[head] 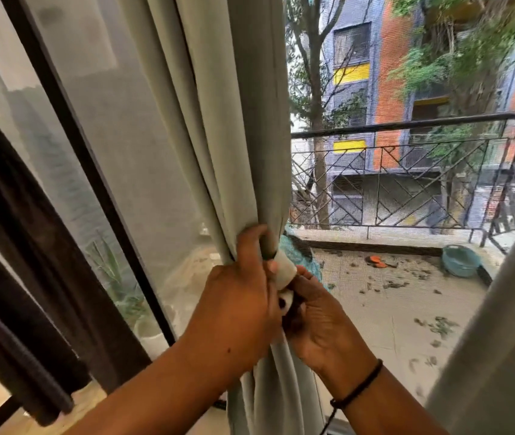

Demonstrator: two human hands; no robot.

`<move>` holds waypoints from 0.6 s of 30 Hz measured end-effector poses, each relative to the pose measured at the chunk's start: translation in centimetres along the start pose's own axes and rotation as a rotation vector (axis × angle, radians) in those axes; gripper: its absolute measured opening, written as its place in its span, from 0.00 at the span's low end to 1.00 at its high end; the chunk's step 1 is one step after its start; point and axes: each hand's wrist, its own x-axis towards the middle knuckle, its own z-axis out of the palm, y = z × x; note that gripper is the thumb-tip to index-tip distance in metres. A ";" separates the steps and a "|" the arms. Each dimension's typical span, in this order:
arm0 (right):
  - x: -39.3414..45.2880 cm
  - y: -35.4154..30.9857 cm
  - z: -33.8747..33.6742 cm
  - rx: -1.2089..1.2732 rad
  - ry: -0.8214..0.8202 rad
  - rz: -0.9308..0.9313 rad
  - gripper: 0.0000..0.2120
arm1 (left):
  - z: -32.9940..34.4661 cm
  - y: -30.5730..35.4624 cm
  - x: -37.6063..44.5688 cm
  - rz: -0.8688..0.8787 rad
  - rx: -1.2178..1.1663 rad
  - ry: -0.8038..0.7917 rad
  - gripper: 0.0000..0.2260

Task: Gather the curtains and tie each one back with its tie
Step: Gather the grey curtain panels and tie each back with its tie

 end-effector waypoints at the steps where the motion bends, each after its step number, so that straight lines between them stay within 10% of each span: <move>1: 0.2 0.2 0.0 0.023 -0.010 -0.012 0.18 | -0.2 -0.3 0.2 -0.099 -0.105 0.035 0.16; 10: 1.4 1.5 2.3 0.075 -0.093 -0.183 0.52 | -2.8 -4.4 2.0 -0.218 -0.392 -0.025 0.11; 18: 3.2 4.7 5.0 0.133 -0.135 -0.322 0.42 | -5.4 -9.8 3.6 -0.046 -0.145 -0.262 0.09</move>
